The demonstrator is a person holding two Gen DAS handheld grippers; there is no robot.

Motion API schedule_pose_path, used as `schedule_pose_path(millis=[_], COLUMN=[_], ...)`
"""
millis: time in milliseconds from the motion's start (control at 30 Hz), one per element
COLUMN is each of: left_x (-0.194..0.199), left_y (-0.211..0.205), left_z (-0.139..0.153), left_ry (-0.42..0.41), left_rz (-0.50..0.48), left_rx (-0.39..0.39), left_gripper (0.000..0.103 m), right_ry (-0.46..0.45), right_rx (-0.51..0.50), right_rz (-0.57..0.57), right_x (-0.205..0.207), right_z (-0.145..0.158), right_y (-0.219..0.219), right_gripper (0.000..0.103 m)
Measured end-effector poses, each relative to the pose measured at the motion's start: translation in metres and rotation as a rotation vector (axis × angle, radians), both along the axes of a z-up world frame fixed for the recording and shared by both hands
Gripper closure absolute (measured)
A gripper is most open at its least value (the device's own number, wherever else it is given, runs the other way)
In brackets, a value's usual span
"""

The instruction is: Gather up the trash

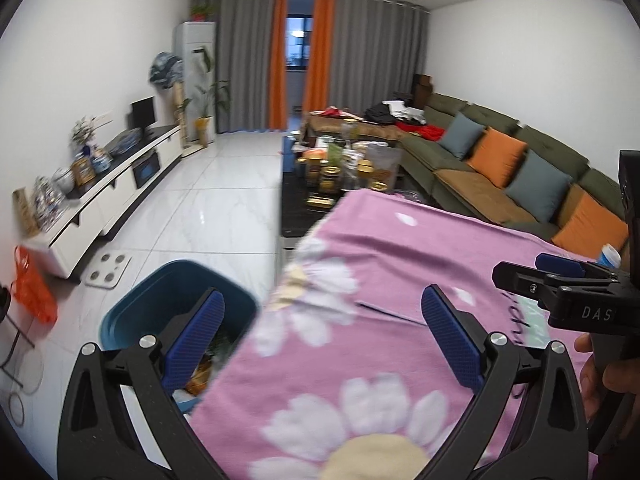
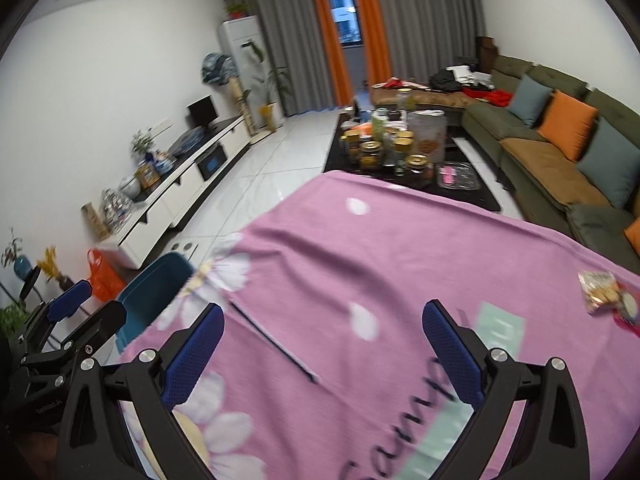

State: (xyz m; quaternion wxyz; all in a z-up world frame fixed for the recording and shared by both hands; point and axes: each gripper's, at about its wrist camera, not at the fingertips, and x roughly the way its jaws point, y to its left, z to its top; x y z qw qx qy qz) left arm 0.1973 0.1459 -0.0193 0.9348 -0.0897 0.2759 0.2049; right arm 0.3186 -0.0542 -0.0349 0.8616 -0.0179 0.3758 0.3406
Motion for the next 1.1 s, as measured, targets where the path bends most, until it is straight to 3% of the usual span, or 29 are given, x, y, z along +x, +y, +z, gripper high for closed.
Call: schedule_pose_path(millis=[367, 1100], left_x=[0.046, 0.064], left_y=[-0.065, -0.156], left_z=[-0.003, -0.009], left_ry=[0.012, 0.003], left_rz=[-0.152, -0.411], left_rx=[0.019, 0.032], left_gripper=[0.006, 0.006], right_ry=[-0.023, -0.039], right_rx=[0.009, 0.005], right_rz=[-0.146, -0.431], right_x=[0.005, -0.032], right_z=[-0.004, -0.016], right_y=[-0.073, -0.196], right_gripper=[0.007, 0.007])
